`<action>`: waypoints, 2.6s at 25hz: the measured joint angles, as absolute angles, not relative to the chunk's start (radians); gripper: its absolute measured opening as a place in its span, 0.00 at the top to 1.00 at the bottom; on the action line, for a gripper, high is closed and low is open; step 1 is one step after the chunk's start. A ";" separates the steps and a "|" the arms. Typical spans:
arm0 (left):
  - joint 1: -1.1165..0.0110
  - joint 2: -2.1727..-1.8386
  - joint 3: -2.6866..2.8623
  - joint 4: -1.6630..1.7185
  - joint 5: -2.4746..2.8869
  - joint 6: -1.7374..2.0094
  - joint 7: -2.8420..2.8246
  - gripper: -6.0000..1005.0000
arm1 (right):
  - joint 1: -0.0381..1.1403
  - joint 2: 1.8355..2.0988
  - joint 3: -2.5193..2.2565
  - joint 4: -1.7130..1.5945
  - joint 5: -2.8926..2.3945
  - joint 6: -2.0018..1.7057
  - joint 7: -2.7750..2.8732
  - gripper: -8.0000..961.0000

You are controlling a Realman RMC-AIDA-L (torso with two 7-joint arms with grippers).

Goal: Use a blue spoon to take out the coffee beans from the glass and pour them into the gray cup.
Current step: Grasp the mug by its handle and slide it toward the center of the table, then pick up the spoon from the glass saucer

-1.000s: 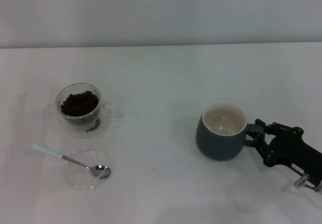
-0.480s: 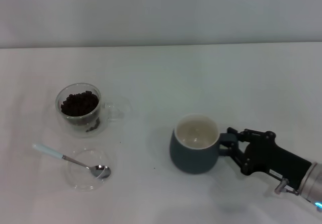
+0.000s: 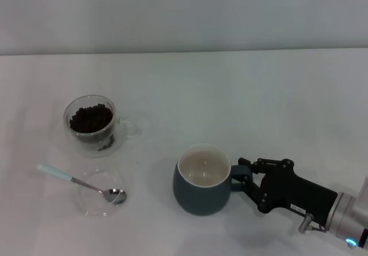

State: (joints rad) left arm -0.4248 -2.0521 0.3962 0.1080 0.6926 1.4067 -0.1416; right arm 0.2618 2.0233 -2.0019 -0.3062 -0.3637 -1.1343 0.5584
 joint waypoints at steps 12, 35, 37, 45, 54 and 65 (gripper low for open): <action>-0.408 -2.040 0.399 0.102 0.699 1.407 -0.175 0.13 | 0.259 2.023 -2.020 -0.321 -0.325 -1.086 0.603 0.60; -0.399 -2.075 0.397 0.100 0.696 1.391 -0.203 0.13 | 0.238 2.001 -2.029 -0.157 -0.330 -1.321 0.597 0.24; -0.398 -2.076 0.398 0.096 0.697 1.392 -0.204 0.13 | 0.236 1.996 -2.026 -0.135 -0.330 -1.342 0.597 0.24; -0.393 -2.078 0.402 0.068 0.723 1.416 -0.237 0.13 | 0.226 1.957 -1.968 -0.046 -0.326 -1.494 0.594 0.24; -0.349 -2.081 0.403 0.014 0.789 1.547 -0.472 0.13 | 0.202 1.925 -1.670 -0.036 -0.325 -1.648 0.468 0.24; -0.301 -2.080 0.515 -0.026 0.810 1.562 -1.084 0.13 | 0.233 1.939 -1.298 -0.111 -0.325 -1.641 0.360 0.24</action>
State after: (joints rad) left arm -0.3009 -2.0804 0.5150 -0.0264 0.8100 1.5623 -1.0836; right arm 0.2332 1.9386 -1.2979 -0.1106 -0.3251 -1.6413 0.3598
